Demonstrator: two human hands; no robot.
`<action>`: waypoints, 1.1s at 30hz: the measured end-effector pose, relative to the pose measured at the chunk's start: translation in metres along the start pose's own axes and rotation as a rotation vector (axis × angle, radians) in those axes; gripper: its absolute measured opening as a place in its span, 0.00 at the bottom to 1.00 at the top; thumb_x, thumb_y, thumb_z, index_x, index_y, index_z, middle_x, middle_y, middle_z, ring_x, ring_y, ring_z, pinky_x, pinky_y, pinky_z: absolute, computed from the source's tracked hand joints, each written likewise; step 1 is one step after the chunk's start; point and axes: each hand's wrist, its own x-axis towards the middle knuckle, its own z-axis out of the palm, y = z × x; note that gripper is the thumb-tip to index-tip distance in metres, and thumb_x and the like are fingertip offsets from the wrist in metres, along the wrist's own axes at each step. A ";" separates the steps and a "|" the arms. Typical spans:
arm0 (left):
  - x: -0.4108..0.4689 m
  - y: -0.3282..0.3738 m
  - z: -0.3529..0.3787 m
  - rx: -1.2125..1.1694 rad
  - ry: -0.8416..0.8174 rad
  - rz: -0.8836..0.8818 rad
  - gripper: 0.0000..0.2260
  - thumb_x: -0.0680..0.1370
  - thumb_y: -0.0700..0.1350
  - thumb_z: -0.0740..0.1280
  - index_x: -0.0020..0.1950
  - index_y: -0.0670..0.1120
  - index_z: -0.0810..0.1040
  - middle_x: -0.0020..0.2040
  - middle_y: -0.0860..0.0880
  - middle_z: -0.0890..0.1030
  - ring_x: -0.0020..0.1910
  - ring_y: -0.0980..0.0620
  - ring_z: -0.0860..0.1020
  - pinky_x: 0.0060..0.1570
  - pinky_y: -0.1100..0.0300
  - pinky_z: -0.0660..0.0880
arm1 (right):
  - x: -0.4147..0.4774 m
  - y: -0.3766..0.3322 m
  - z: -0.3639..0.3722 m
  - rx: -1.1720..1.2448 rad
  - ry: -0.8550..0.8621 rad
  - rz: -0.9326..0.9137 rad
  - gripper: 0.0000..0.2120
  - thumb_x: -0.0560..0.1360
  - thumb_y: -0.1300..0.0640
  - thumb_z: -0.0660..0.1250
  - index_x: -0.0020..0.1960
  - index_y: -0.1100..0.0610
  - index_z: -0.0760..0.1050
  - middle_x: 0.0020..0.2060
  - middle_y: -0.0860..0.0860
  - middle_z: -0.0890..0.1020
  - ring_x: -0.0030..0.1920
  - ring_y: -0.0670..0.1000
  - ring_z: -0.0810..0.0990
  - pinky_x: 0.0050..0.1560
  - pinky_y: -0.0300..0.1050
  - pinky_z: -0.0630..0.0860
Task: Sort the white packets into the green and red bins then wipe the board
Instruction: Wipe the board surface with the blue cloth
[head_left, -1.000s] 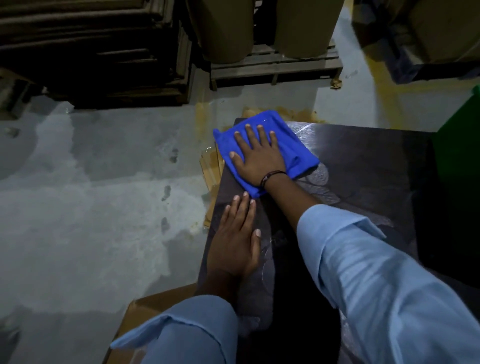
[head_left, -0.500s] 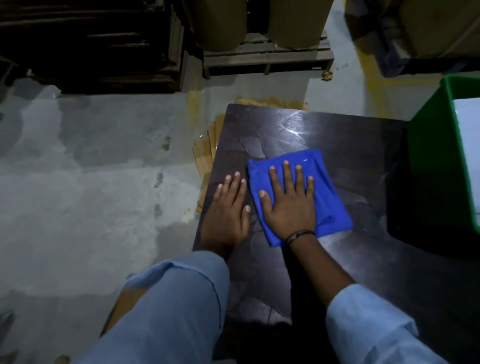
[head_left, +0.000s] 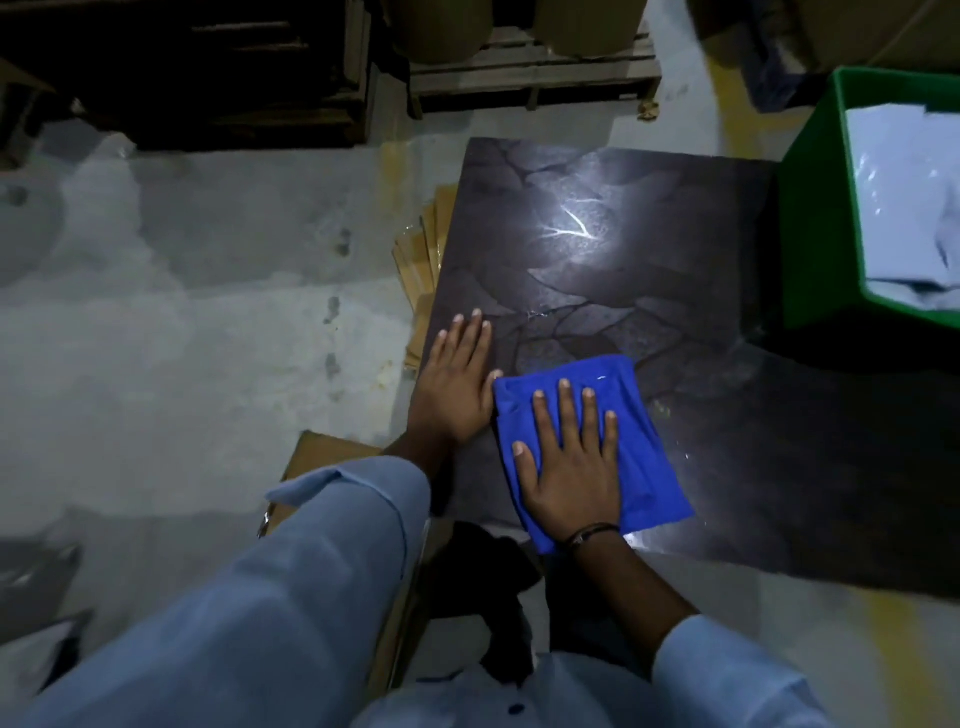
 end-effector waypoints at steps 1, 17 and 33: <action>-0.015 0.001 0.000 0.000 0.006 0.006 0.28 0.84 0.51 0.56 0.82 0.41 0.58 0.83 0.43 0.56 0.82 0.41 0.54 0.79 0.43 0.56 | -0.008 -0.003 0.000 -0.001 -0.010 0.004 0.33 0.81 0.39 0.51 0.82 0.52 0.53 0.81 0.56 0.51 0.81 0.61 0.46 0.76 0.67 0.50; -0.048 0.003 0.000 -0.024 0.003 -0.039 0.30 0.83 0.52 0.59 0.83 0.44 0.56 0.84 0.46 0.54 0.83 0.45 0.49 0.78 0.42 0.57 | 0.137 -0.015 0.008 0.017 0.026 0.039 0.33 0.81 0.36 0.47 0.81 0.51 0.54 0.81 0.57 0.51 0.81 0.62 0.47 0.77 0.66 0.46; -0.043 -0.008 0.012 -0.019 0.023 -0.040 0.32 0.81 0.53 0.62 0.83 0.44 0.57 0.84 0.47 0.54 0.83 0.45 0.51 0.77 0.42 0.60 | 0.404 -0.038 -0.002 0.061 -0.073 0.005 0.34 0.80 0.35 0.43 0.82 0.49 0.50 0.81 0.56 0.49 0.80 0.63 0.44 0.77 0.67 0.40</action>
